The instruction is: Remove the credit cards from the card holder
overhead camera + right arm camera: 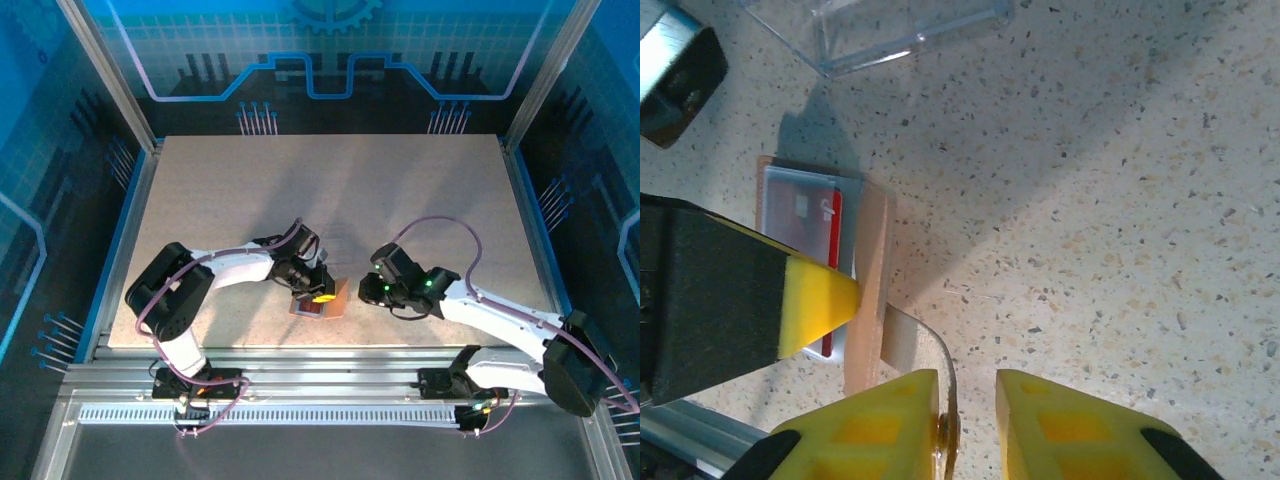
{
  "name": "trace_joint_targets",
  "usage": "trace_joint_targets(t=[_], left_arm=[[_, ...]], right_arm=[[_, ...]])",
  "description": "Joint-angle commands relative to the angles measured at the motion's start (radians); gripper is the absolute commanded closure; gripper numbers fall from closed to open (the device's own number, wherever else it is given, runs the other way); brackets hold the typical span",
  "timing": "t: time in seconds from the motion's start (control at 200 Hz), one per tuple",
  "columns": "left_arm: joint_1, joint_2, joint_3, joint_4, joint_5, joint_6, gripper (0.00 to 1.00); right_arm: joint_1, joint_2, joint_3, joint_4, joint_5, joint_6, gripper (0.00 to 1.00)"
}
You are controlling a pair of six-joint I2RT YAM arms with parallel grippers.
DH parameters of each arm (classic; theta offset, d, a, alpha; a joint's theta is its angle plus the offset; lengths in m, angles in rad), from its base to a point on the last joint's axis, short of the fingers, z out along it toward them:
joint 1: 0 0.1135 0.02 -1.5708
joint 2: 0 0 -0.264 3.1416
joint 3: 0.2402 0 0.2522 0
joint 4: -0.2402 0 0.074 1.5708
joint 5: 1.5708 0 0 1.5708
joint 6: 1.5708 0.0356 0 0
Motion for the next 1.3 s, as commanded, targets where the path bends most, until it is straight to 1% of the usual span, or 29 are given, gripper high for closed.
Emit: trace_joint_targets(t=[0.0, 0.06, 0.135, 0.19, 0.3, 0.385, 0.475, 0.595, 0.685, 0.77, 0.97, 1.106, 1.296], left_arm=[[-0.004, 0.011, 0.007, 0.009, 0.012, -0.009, 0.85], [-0.004, 0.013, 0.002, 0.015, 0.013, -0.013, 0.85], [-0.003, 0.015, -0.002, 0.019, 0.012, -0.015, 0.86], [-0.003, 0.011, -0.005, 0.02, 0.01, -0.016, 0.86], [0.002, 0.007, -0.011, 0.025, 0.007, -0.02, 0.86], [0.005, 0.004, -0.013, 0.027, 0.009, -0.02, 0.86], [0.011, -0.002, -0.019, 0.027, 0.009, -0.021, 0.87], [0.03, -0.048, -0.036, 0.034, -0.007, -0.031, 0.87], [0.054, -0.093, -0.051, 0.032, -0.009, -0.038, 0.87], [0.072, -0.127, -0.058, 0.007, -0.016, -0.024, 0.87], [0.106, -0.131, -0.083, -0.041, -0.016, 0.02, 0.87], [0.108, -0.119, -0.098, -0.05, -0.016, 0.036, 0.87], [0.109, -0.096, -0.111, -0.049, -0.012, 0.052, 0.87]], right_arm=[[-0.011, 0.0, -0.014, 0.029, -0.032, 0.019, 0.77], [-0.012, 0.006, -0.036, 0.088, -0.065, 0.034, 0.65], [-0.012, 0.026, -0.067, 0.179, -0.117, 0.066, 0.53], [-0.01, 0.054, -0.086, 0.246, -0.15, 0.087, 0.5], [0.0, 0.13, -0.104, 0.355, -0.208, 0.12, 0.49], [0.014, 0.19, -0.109, 0.43, -0.236, 0.142, 0.53], [0.032, 0.231, -0.105, 0.46, -0.229, 0.155, 0.63], [0.037, 0.242, -0.097, 0.435, -0.205, 0.15, 0.8], [0.031, 0.232, -0.075, 0.372, -0.18, 0.114, 0.87], [0.017, 0.231, -0.04, 0.282, -0.169, 0.063, 0.9], [-0.024, 0.231, -0.005, 0.218, -0.202, -0.02, 0.94], [-0.045, 0.239, 0.026, 0.171, -0.228, -0.062, 0.94], [-0.048, 0.276, 0.044, 0.178, -0.266, -0.1, 0.94]])
